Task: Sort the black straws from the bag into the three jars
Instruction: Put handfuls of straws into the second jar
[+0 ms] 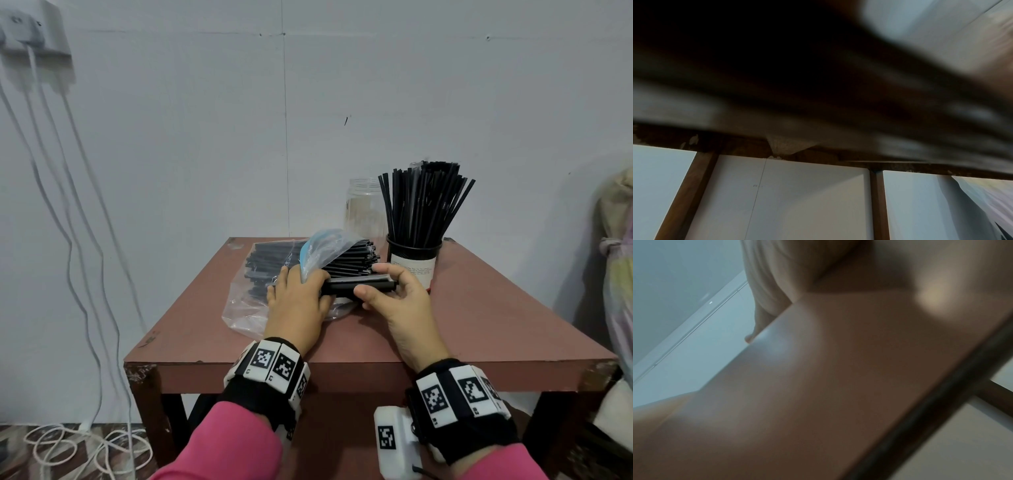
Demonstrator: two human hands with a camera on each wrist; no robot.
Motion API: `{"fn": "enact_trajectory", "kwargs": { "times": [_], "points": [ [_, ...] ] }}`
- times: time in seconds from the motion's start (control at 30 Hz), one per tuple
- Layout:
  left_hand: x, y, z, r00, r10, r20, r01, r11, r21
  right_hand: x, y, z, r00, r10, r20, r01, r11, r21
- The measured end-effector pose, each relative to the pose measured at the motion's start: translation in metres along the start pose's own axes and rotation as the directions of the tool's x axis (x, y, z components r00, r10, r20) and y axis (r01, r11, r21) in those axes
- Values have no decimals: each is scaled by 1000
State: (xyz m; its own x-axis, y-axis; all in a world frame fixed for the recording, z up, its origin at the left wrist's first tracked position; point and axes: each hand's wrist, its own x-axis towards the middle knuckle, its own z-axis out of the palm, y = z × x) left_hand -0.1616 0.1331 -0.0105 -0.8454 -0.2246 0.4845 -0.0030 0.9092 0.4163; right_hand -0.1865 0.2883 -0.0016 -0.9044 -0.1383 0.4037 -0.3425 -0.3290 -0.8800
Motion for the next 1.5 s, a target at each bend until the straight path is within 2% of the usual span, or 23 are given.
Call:
{"fn": "enact_trajectory", "kwargs": {
  "times": [0.17, 0.23, 0.47, 0.6, 0.7, 0.77, 0.93, 1.03, 1.33, 1.5],
  "points": [
    [0, -1, 0, 1000, 8, 18, -8, 999, 31, 1, -1, 5, 986, 93, 142, -93, 996, -5],
    [0, -1, 0, 1000, 8, 21, -8, 999, 41, 2, 0, 7, 981, 123, 148, -128, 991, 25],
    [0, 1, 1, 1000, 1, 3, -1, 999, 52, 5, 1, 6, 998, 68, -17, -66, 993, 102],
    [-3, 3, -1, 1000, -7, 20, 4, 994, 109, 7, -1, 6, 997, 73, -2, -71, 985, 159],
    [-4, 5, -2, 999, -8, 34, 3, 991, 130, 6, -1, 7, 998, 59, -4, -58, 991, 122],
    [-5, 6, -2, 999, -8, 34, 4, 992, 128, 7, 0, 6, 998, 38, -48, -33, 994, 103],
    [-3, 4, -3, 999, -31, 36, 30, 998, 46, 9, 2, -3, 981, 32, -193, -9, 993, 118],
    [-2, 3, -4, 997, -59, 50, 59, 998, -4, 11, -1, -10, 975, 49, -219, -27, 994, 104],
    [-3, 3, -9, 993, -81, 87, 86, 995, -57, 27, -60, -54, 973, 59, -224, -61, 998, -3],
    [-3, 3, -9, 993, -78, 87, 83, 995, -58, 49, -111, -76, 966, -64, -250, 46, 996, -75]
  ]
}}
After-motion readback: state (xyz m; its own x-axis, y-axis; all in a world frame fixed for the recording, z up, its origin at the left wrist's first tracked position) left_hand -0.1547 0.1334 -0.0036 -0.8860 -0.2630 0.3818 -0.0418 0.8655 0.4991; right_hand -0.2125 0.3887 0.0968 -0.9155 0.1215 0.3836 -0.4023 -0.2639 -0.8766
